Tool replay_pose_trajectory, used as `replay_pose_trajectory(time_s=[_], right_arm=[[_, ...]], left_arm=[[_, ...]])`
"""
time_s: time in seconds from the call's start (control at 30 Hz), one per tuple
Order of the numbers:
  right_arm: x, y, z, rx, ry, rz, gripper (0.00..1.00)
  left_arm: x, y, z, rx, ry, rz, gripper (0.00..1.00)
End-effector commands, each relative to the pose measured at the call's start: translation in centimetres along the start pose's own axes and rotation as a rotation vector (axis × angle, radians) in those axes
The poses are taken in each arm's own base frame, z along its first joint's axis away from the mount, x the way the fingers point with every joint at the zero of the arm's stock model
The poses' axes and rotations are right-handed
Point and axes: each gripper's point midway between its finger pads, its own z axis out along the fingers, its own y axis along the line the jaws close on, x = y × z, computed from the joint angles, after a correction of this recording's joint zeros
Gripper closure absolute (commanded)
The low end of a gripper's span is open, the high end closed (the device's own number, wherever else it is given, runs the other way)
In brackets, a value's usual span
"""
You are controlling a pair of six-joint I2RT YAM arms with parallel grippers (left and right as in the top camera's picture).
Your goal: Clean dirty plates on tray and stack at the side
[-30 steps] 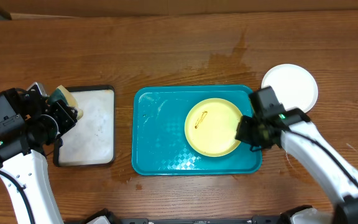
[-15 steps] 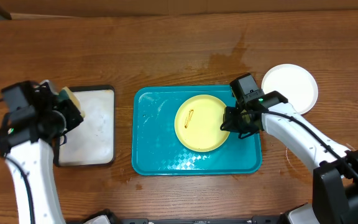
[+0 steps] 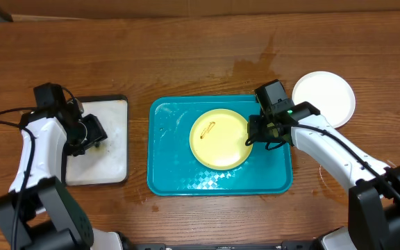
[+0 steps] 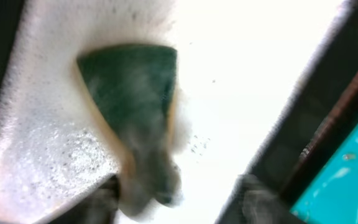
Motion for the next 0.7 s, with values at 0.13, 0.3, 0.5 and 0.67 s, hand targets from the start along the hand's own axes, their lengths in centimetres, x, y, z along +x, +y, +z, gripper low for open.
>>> replay_pose_trajectory(time_s=[0.13,0.3,0.5,0.67], right_arm=[[-0.6,-0.6,1.1,0.054,-0.002,-0.021,0.57],[-0.1,-0.4,1.3,0.035,0.021,-0.012,0.56],[0.2,0.0,1.4,0.013,0.032,0.01,0.57],[0.2,-0.2,1.9,0.017,0.017,0.009,0.55]], left_arm=[[-1.0,0.0,0.7,-0.008,-0.014,0.003,0.18],[-0.9,1.7,0.8,-0.105,-0.016,-0.032,0.19],[-1.2,2.9,2.1,-0.154,-0.071,-0.082,0.26],[-1.4,3.0,3.3,-0.145,-0.11,-0.08,0.39]])
